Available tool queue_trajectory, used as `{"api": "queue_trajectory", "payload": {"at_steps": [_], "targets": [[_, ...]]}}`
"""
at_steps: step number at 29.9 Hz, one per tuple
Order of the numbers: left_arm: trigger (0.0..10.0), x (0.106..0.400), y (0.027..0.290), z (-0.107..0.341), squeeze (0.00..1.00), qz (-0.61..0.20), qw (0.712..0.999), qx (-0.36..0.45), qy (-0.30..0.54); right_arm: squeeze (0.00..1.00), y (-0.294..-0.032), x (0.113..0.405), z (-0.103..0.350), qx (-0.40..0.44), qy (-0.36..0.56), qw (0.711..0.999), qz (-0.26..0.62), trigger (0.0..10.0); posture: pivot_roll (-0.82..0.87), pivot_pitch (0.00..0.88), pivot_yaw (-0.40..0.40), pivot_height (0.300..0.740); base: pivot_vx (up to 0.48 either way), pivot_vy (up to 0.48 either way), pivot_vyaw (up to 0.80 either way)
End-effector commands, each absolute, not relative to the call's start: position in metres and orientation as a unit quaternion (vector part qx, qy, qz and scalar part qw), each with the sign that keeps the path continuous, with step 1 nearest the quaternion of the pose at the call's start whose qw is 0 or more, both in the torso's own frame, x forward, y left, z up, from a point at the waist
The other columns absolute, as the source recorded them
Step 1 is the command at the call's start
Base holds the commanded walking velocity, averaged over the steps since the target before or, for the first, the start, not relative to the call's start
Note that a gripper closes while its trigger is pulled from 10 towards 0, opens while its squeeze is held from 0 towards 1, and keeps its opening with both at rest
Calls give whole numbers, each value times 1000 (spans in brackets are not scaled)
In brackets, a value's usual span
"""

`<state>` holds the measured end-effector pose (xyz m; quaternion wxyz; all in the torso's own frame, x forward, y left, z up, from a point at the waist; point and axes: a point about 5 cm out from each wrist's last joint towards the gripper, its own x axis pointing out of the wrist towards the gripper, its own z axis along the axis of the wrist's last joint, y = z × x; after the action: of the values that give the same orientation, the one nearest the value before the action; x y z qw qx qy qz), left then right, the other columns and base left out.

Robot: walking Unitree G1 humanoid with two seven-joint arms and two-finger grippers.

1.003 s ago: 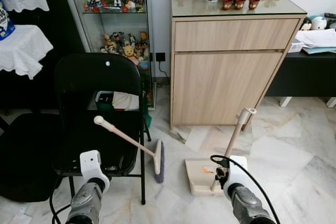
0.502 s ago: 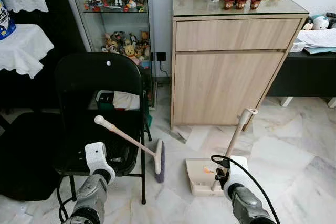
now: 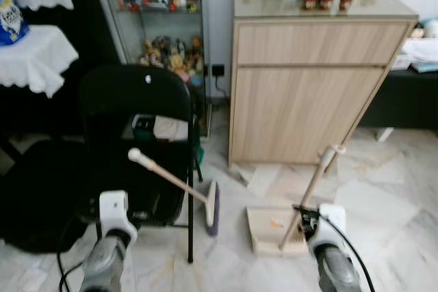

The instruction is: Sweep floor

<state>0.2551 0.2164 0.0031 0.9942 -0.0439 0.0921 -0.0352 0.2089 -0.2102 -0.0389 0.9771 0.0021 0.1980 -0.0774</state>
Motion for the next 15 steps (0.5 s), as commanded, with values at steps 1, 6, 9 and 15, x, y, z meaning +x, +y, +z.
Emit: {"api": "queue_trajectory", "payload": {"at_steps": [1, 6, 9, 15], "targets": [[10000, 253, 216, 11, 0, -60, 996, -11, 63, 0, -213, 209, -26, -26, 143, 987, -73, 10000, -104, 0, 13, 740, 0, 0, 0], [10000, 241, 216, 29, 0, -62, 998, 10, 7, 0, -228, 201, 9, -67, 48, 992, -91, 10000, -100, 0, 12, 740, 0, 0, 0], [10000, 239, 215, 39, 0, -53, 998, 5, -16, 0, -233, 197, 26, -67, 16, 992, -103, 10000, -101, 0, 13, 740, 0, 0, 0], [10000, 236, 208, 46, 0, -34, 999, -1, -36, 0, -230, 188, 39, -63, -5, 991, -116, 10000, -108, 0, 16, 740, 0, 0, 0]]}}
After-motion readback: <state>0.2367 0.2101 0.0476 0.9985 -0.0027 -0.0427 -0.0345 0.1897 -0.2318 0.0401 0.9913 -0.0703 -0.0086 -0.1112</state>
